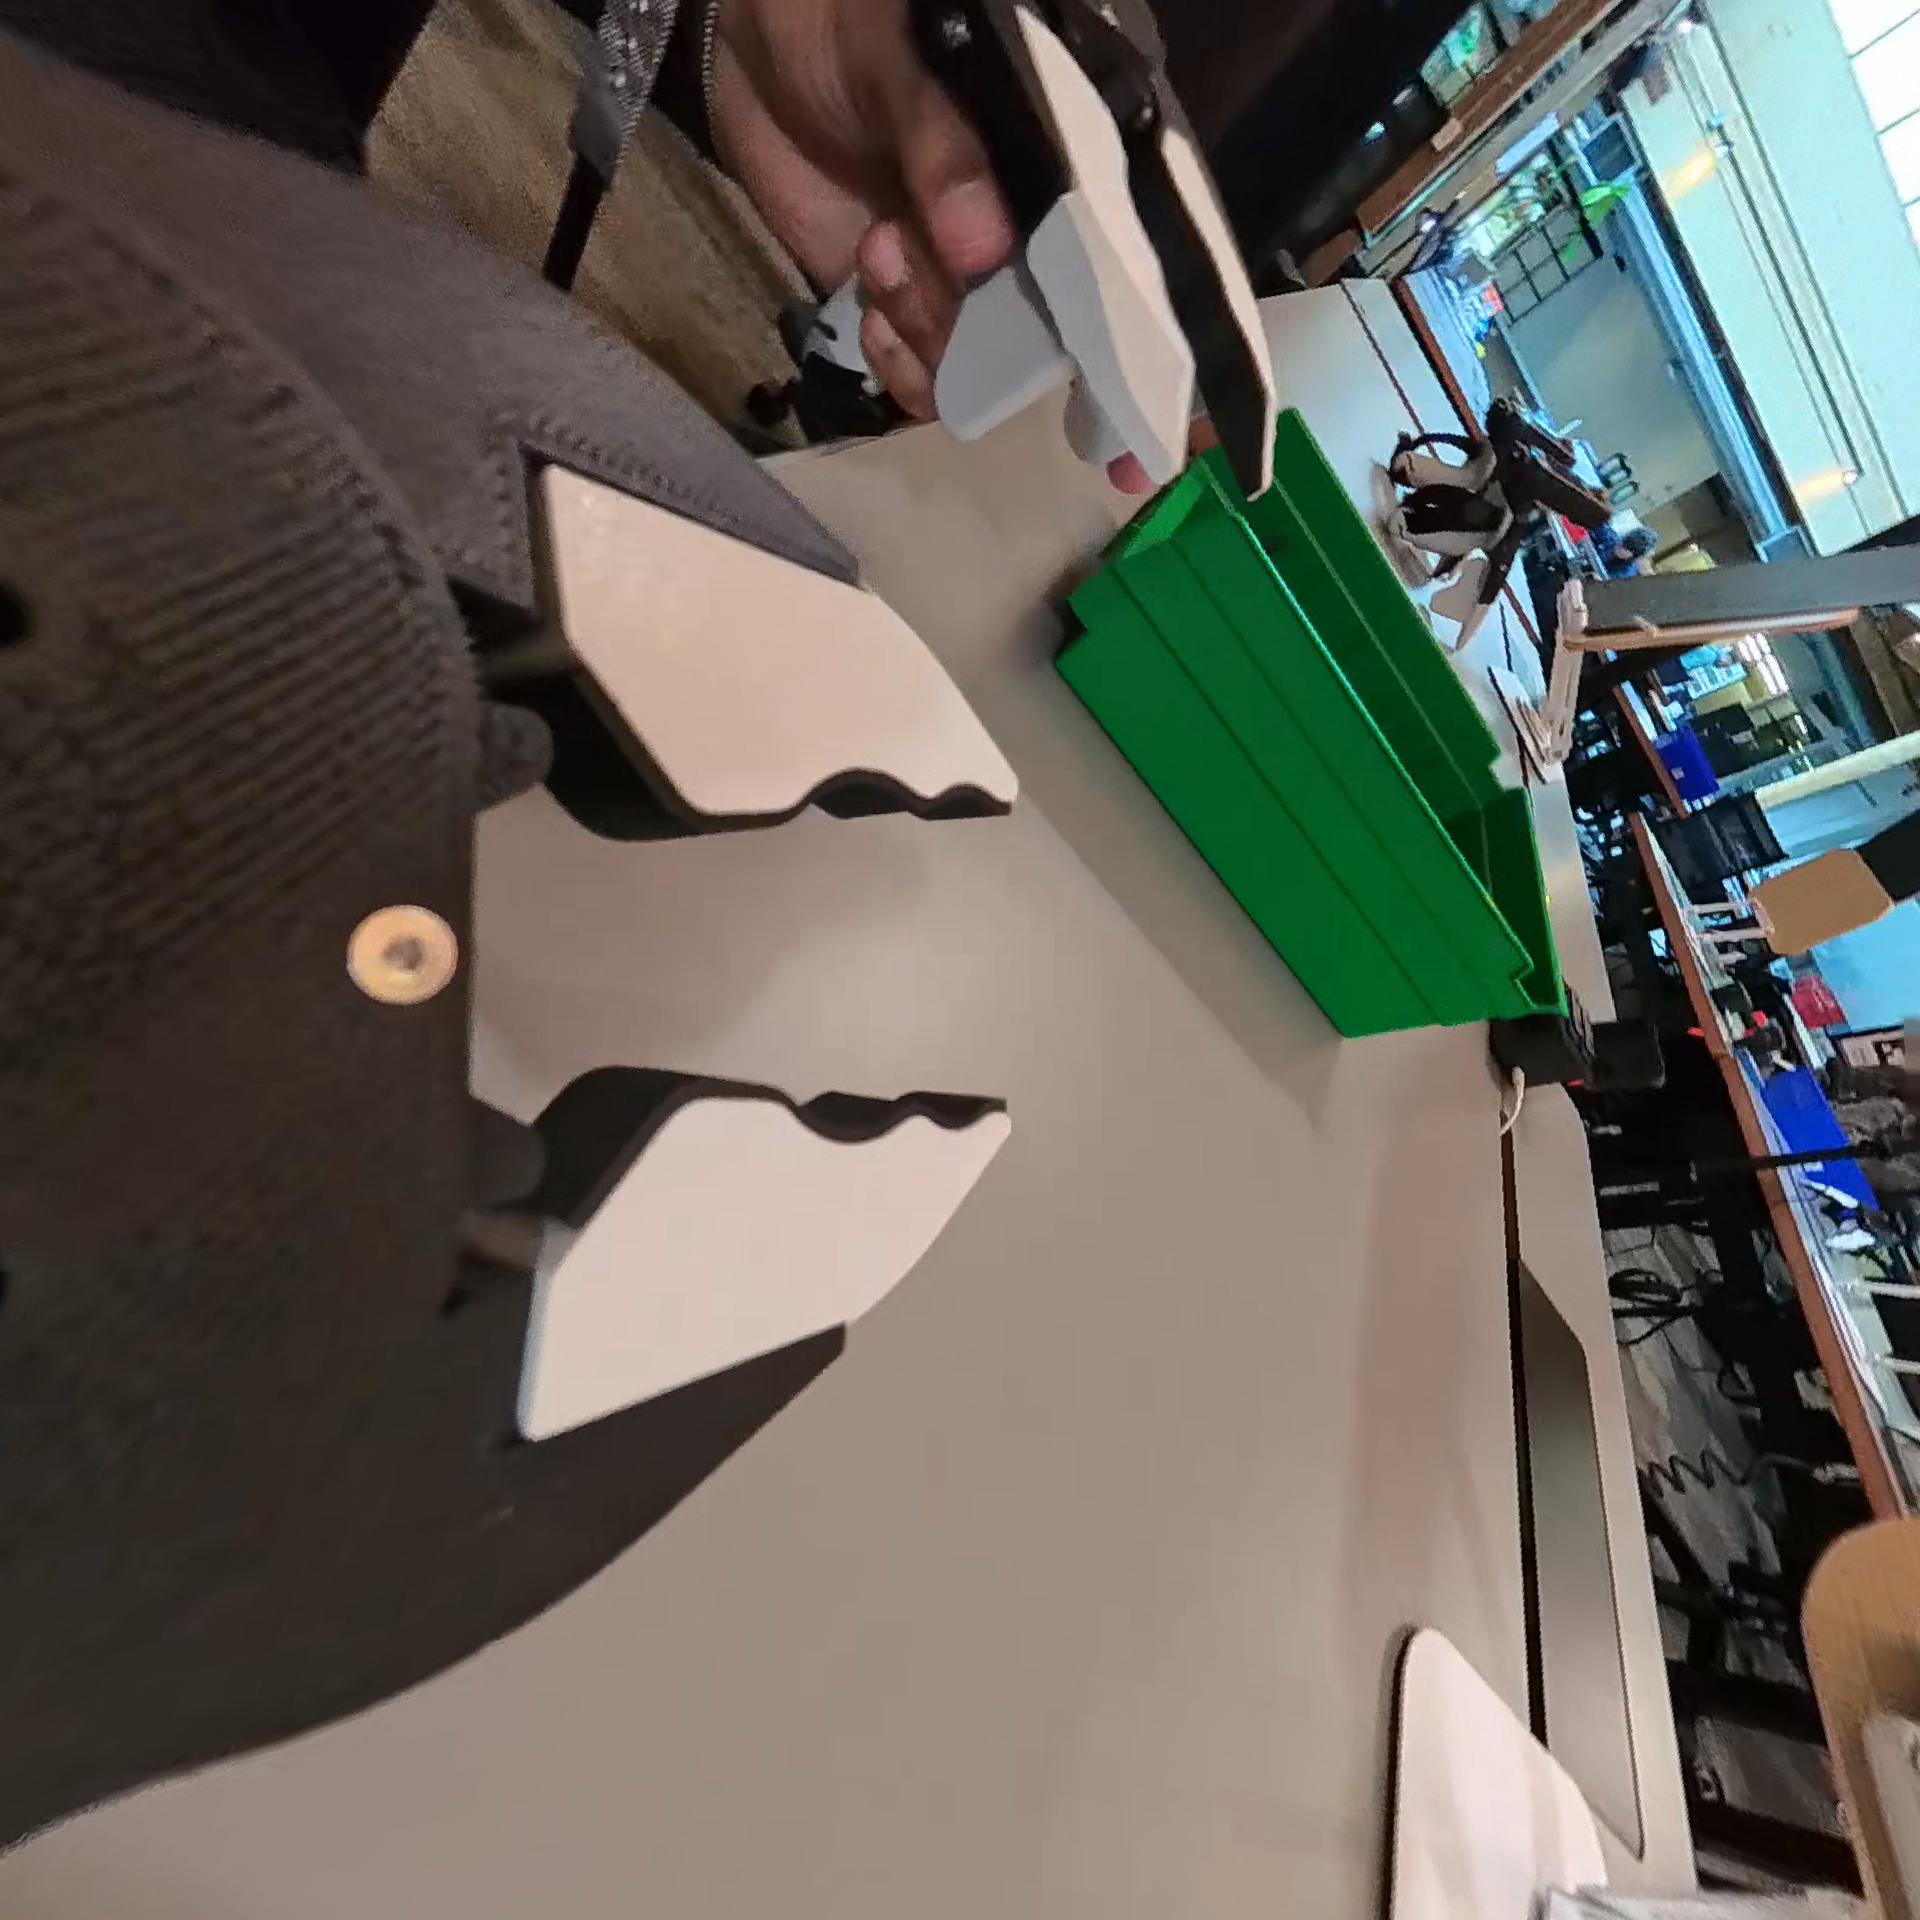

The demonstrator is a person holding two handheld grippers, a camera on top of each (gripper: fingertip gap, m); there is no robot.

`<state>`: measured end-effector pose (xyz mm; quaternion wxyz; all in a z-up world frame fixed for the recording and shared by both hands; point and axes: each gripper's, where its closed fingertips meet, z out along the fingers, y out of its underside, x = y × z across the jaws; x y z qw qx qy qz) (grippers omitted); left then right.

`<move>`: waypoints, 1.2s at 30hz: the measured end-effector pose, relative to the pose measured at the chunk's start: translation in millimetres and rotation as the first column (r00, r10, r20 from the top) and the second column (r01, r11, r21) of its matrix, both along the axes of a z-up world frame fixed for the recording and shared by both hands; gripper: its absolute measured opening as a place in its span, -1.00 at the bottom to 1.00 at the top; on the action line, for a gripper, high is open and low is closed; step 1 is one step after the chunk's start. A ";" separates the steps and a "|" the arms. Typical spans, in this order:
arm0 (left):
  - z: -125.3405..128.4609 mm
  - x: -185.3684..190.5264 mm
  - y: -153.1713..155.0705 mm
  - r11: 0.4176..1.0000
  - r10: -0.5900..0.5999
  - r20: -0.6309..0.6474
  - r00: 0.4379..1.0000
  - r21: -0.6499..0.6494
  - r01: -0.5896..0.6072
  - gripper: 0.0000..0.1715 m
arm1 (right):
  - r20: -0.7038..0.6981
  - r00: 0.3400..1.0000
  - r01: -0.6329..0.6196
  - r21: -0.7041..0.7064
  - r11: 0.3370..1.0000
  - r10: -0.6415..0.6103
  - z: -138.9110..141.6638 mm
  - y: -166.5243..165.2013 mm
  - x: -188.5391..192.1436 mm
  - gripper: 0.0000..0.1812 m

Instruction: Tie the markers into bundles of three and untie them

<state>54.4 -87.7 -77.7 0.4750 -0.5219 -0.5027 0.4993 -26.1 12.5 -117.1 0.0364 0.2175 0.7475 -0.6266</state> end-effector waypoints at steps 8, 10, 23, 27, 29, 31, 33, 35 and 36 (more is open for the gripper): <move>-9.1 -18.3 26.4 0.979 -0.172 0.041 0.984 0.119 0.166 -0.45 | -0.167 0.985 0.072 0.132 0.989 -0.049 -14.5 20.4 -3.3 -0.48; -7.4 -24.8 38.7 0.963 -0.233 0.031 0.972 0.148 0.226 -0.45 | -0.183 0.979 0.112 0.149 0.983 -0.084 -17.2 31.2 -5.8 -0.49; -6.2 -77.8 102.9 0.861 -0.494 0.032 0.869 0.158 0.483 -0.43 | 0.031 0.948 0.312 0.080 0.947 -0.315 -22.8 115.6 -11.1 -0.50; -12.5 -85.5 108.3 0.833 -0.529 0.055 0.847 0.224 0.506 -0.39 | -0.074 0.942 0.335 0.113 0.935 -0.328 -20.5 121.7 -7.7 -0.52; -13.7 -83.5 108.3 0.824 -0.539 0.059 0.840 0.244 0.512 -0.38 | -0.120 0.943 0.324 0.133 0.937 -0.309 -21.8 117.0 -6.2 -0.55; -14.2 -79.7 104.1 0.833 -0.528 0.062 0.847 0.231 0.502 -0.38 | -0.128 0.953 0.294 0.152 0.944 -0.276 -25.6 108.3 -5.0 -0.56; -15.4 -74.8 97.6 0.850 -0.506 0.069 0.859 0.207 0.484 -0.38 | -0.114 0.964 0.258 0.160 0.953 -0.242 -28.4 97.8 -4.5 -0.56; -17.4 -68.8 89.8 0.867 -0.482 0.080 0.873 0.191 0.461 -0.39 | -0.075 0.977 0.208 0.166 0.964 -0.198 -30.0 85.8 -2.6 -0.56; -18.6 -65.7 85.4 0.875 -0.468 0.086 0.880 0.188 0.447 -0.39 | -0.052 0.983 0.184 0.157 0.970 -0.178 -29.5 79.4 -1.4 -0.56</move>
